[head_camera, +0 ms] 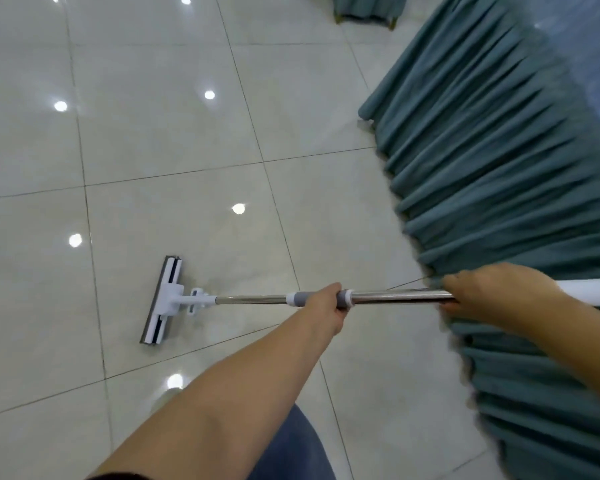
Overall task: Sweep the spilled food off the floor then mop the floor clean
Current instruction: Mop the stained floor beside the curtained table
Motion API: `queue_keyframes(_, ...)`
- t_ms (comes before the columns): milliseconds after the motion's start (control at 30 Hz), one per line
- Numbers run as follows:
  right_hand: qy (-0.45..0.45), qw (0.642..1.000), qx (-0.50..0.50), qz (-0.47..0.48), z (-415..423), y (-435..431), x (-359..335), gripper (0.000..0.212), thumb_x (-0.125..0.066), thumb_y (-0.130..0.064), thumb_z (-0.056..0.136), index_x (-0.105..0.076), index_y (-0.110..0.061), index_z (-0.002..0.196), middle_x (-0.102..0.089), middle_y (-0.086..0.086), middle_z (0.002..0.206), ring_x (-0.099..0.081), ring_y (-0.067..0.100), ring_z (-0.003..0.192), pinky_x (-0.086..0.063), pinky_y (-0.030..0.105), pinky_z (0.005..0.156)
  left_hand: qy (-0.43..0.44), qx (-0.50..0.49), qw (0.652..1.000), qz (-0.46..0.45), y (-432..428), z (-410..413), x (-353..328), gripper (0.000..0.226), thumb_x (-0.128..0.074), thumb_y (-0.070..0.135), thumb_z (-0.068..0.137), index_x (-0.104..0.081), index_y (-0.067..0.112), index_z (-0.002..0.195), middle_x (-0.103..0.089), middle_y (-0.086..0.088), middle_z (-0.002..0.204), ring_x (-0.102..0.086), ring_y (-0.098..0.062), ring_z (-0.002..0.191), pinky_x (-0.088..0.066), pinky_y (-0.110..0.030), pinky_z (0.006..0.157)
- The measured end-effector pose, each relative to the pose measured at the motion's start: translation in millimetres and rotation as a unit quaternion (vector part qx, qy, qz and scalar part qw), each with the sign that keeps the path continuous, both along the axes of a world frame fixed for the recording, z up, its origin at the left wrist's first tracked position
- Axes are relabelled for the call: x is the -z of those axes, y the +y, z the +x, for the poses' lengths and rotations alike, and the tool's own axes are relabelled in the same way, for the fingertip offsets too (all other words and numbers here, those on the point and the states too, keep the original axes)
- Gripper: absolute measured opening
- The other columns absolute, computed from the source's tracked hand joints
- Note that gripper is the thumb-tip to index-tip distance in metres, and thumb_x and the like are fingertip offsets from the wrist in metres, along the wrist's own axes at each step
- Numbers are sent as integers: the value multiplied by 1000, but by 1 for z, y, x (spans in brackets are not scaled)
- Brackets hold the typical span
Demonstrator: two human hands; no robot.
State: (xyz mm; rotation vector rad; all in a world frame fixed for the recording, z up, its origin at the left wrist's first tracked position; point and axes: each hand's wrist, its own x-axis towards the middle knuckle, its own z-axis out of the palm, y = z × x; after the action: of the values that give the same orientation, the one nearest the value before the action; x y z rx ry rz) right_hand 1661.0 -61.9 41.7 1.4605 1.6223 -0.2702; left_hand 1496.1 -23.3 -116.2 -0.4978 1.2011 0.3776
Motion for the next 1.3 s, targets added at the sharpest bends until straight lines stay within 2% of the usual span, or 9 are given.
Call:
queue_keyframes(133, 12, 999, -29, 2, -30, 12, -7, 27, -34, -54, 96, -40, -28, 95, -61, -3, 104, -61, 18, 93, -42, 29, 72, 11, -20, 999, 22, 1, -26, -3, 54, -65, 17, 87, -40, 7, 134, -58, -8, 117, -62, -24, 102, -49, -29, 83)
queue_keyframes(267, 24, 996, -81, 10, -86, 37, 5, 29, -34, -54, 97, -39, -25, 93, -56, -4, 90, -57, 17, 79, -45, 29, 69, 27, -72, 996, 34, 14, -84, 8, 51, -64, 13, 88, -40, 6, 133, -57, -9, 114, -57, -21, 73, -52, -31, 74)
queue_keyframes(433, 75, 987, -144, -3, -196, 66, 38, 27, -37, -50, 98, -42, -24, 96, -55, -3, 87, -51, 15, 72, -37, 23, 60, 56, -148, 987, 25, 21, -202, 30, 50, -61, 13, 91, -38, 5, 135, -56, -11, 129, -61, -22, 97, -48, -29, 92)
queue_keyframes(533, 107, 980, -169, -6, -275, 74, 61, 31, -39, -49, 97, -51, -22, 107, -49, -5, 81, -50, 15, 71, -42, 25, 64, 94, -186, 978, 23, 16, -283, 46, 50, -62, 12, 90, -39, 5, 134, -56, -10, 130, -58, -19, 73, -50, -30, 92)
queue_keyframes(667, 159, 966, -204, -18, -382, 75, 94, 33, -38, -46, 98, -52, -19, 111, -53, -3, 83, -49, 15, 71, -35, 23, 59, 152, -227, 961, 34, 1, -393, 66, 50, -60, 11, 91, -38, 3, 135, -55, -11, 115, -61, -22, 84, -50, -33, 92)
queue_keyframes(767, 196, 950, -239, -31, -468, 71, 119, 36, -39, -45, 98, -54, -17, 114, -59, 1, 90, -48, 16, 74, -38, 27, 66, 187, -260, 946, 44, -15, -479, 82, 48, -57, 10, 93, -38, -1, 135, -55, -14, 129, -54, -18, 67, -48, -35, 96)
queue_keyframes(933, 237, 930, -271, -77, -578, 48, 149, 33, -43, -35, 99, -56, -10, 117, -65, 7, 109, -57, 23, 84, -35, 28, 68, 231, -297, 926, 36, -51, -584, 104, 32, -55, 8, 94, -45, 6, 123, -55, -9, 81, -54, -15, 65, -55, -29, 73)
queue_keyframes(1167, 229, 931, -269, -90, -592, 12, 160, 22, -46, -16, 98, -55, -7, 115, -65, 7, 103, -44, 18, 70, -20, 25, 44, 235, -293, 927, 18, -84, -604, 119, 14, -54, 10, 94, -47, 3, 84, -55, -9, 80, -54, -14, 67, -50, -27, 80)
queue_keyframes(1300, 223, 934, -263, -92, -553, 9, 157, 23, -47, -17, 97, -53, -8, 117, -65, 8, 110, -58, 25, 82, -19, 25, 44, 228, -278, 933, 26, -82, -567, 114, 17, -51, 9, 96, -47, 1, 111, -57, -13, 94, -54, -17, 69, -47, -32, 88)
